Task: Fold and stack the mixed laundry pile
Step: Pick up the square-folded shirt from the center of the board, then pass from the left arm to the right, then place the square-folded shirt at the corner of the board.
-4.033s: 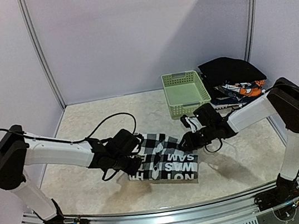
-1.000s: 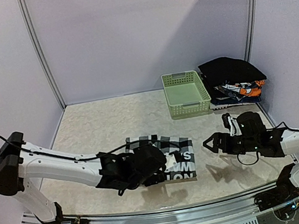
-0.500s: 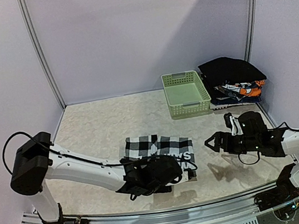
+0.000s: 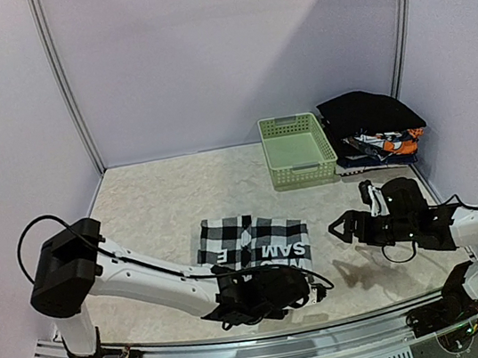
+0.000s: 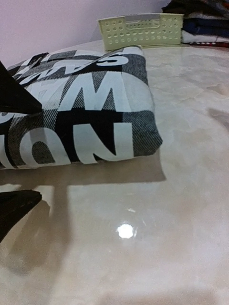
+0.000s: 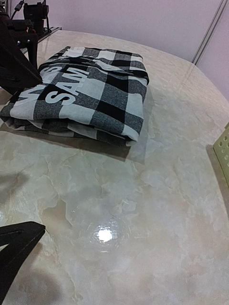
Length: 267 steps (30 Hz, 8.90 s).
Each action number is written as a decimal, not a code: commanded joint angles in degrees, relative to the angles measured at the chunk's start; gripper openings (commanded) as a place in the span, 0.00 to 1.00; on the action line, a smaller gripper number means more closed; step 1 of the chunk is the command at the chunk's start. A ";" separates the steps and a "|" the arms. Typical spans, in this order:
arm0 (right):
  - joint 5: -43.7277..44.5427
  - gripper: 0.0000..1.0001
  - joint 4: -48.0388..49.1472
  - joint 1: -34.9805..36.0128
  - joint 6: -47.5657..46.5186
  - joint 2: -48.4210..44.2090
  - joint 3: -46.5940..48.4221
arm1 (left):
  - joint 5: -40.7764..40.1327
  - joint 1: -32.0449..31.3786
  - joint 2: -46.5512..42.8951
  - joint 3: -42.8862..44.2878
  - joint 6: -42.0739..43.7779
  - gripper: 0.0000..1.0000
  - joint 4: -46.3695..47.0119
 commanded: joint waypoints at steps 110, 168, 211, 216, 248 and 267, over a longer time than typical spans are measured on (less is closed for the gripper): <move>-5.51 0.00 -43.67 1.72 -30.75 40.95 53.67 | 27.79 20.52 -22.32 -28.77 -36.92 0.33 29.88; -2.97 0.00 -72.30 -5.31 -48.65 49.95 110.64 | 26.47 20.08 -28.91 -38.71 -41.46 0.95 33.00; -40.36 0.00 -65.20 -48.78 -63.36 63.78 120.42 | 30.85 16.19 -11.23 -19.68 -41.89 0.91 25.58; -37.89 0.00 -67.26 -48.90 -64.54 64.02 120.80 | 31.38 16.19 -10.67 -18.84 -41.54 0.91 25.23; -16.36 0.05 -25.31 -47.69 -42.23 38.73 68.17 | 34.81 15.05 -8.86 -19.60 -41.86 0.88 28.44; -10.93 0.82 -20.20 -48.92 -32.88 39.14 65.75 | 34.98 14.78 -8.07 -19.54 -42.08 0.87 29.05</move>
